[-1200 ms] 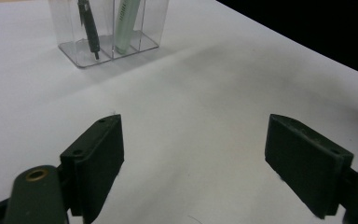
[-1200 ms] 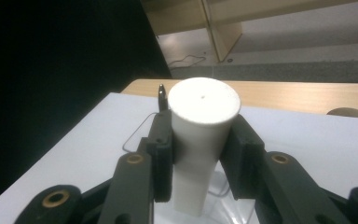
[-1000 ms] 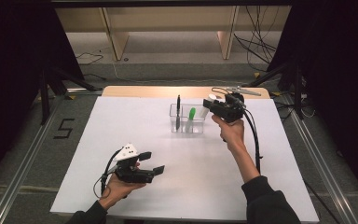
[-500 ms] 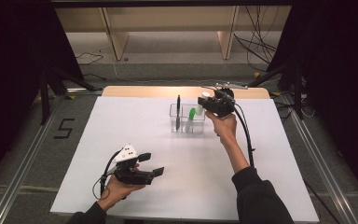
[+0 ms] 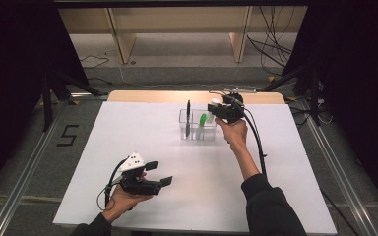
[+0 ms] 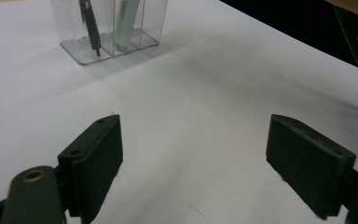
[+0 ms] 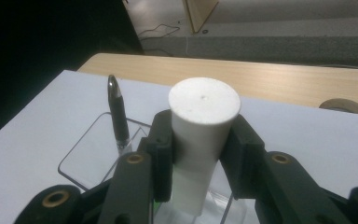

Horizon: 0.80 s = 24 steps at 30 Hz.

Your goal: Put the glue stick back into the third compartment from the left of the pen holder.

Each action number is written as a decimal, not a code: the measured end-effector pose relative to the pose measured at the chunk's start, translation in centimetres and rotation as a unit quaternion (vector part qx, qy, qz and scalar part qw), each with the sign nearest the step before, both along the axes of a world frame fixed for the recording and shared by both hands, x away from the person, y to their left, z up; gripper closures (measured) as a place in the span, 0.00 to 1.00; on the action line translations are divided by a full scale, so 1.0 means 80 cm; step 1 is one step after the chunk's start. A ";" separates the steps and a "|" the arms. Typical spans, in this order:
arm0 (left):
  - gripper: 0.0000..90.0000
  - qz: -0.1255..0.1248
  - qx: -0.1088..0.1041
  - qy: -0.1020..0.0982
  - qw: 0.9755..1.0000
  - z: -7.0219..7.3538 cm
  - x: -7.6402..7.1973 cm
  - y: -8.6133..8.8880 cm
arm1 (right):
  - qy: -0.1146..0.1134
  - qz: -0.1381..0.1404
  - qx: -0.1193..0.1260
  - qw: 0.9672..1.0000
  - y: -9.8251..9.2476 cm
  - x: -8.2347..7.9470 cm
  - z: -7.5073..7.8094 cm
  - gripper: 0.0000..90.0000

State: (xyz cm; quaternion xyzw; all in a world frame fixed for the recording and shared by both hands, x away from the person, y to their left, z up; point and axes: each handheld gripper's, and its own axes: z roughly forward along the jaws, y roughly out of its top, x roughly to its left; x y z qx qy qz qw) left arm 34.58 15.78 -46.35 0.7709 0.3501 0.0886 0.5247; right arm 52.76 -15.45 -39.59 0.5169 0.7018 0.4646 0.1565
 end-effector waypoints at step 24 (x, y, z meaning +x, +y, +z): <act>0.20 -0.002 0.006 0.003 1.000 -0.002 0.001 -0.001 | 0.009 -0.005 -0.004 1.000 -0.011 -0.001 0.005 0.64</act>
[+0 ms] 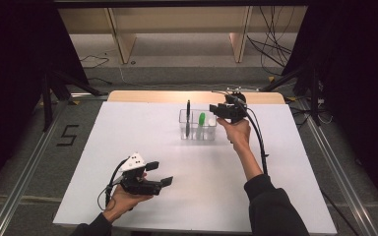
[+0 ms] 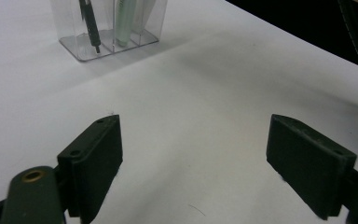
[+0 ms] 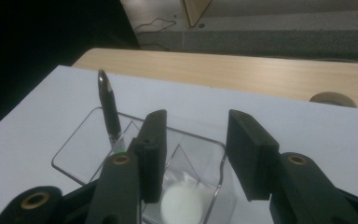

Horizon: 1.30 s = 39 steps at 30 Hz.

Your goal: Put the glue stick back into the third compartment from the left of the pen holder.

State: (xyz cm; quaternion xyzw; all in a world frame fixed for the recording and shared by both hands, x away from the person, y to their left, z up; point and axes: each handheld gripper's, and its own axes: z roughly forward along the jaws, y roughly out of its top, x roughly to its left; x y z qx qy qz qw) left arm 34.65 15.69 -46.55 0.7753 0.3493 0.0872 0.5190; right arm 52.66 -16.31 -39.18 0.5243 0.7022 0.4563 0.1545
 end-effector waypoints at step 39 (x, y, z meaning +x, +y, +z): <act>0.20 0.010 -0.004 0.002 1.000 -0.002 0.001 0.002 | -0.068 0.096 0.004 0.993 -0.026 -0.118 0.016 0.36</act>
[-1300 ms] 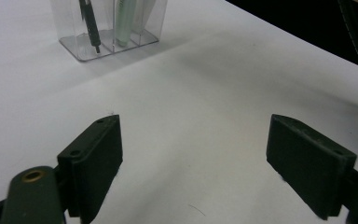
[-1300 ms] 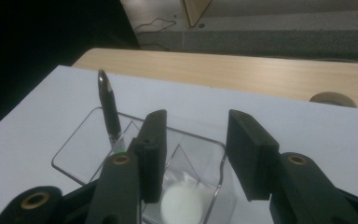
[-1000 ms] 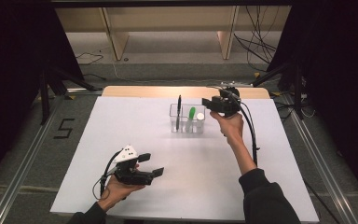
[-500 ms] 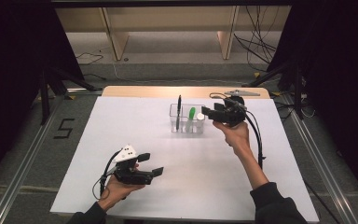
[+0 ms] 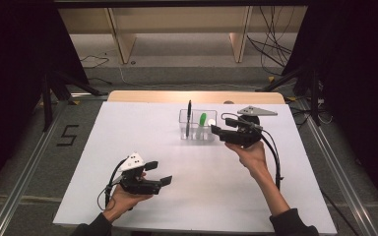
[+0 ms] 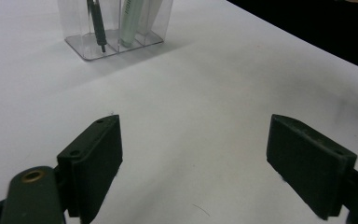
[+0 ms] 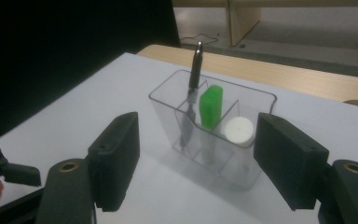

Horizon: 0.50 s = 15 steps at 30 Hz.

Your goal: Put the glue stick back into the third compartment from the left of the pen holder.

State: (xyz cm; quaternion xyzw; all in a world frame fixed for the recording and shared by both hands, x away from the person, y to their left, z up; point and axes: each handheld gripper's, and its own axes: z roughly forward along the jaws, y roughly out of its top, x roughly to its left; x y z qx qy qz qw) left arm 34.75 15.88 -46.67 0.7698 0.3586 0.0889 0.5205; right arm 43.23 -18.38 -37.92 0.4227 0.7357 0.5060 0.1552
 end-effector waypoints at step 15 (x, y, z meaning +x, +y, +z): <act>0.20 0.006 -0.006 0.007 1.000 -0.004 0.003 0.000 | -0.002 0.015 0.004 1.000 -0.021 -0.048 -0.033 0.33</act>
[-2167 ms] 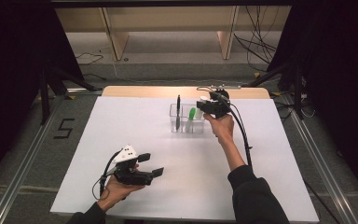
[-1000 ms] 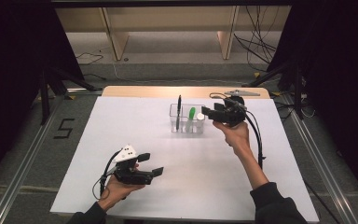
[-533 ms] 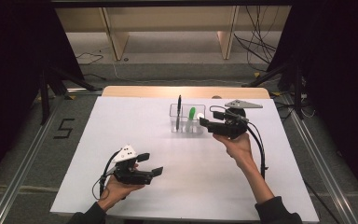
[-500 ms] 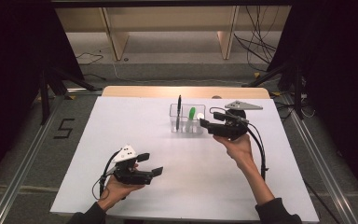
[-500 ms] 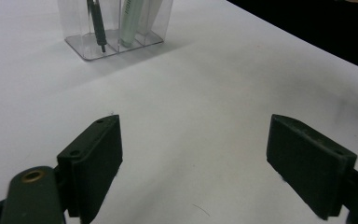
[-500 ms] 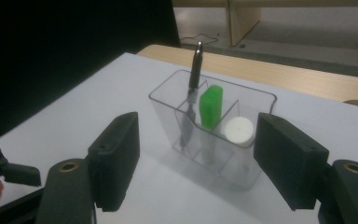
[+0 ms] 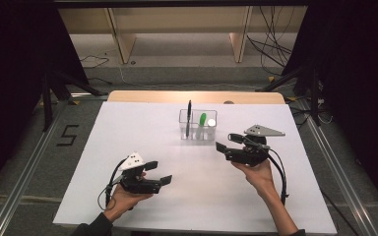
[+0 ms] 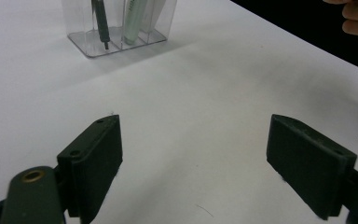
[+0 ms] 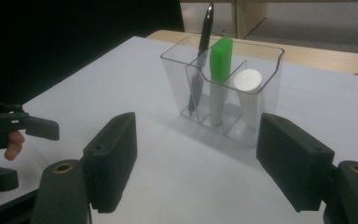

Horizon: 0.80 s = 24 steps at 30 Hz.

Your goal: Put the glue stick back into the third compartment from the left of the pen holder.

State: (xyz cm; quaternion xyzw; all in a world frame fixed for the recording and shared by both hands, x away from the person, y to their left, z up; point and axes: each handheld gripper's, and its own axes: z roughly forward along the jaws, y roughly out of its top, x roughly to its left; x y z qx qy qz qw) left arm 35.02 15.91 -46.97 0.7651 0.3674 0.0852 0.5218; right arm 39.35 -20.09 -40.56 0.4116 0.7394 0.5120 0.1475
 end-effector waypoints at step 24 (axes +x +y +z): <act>0.20 -0.008 -0.001 -0.008 1.000 0.002 -0.005 0.002 | 0.016 0.013 0.003 1.000 -0.026 -0.056 -0.041 0.32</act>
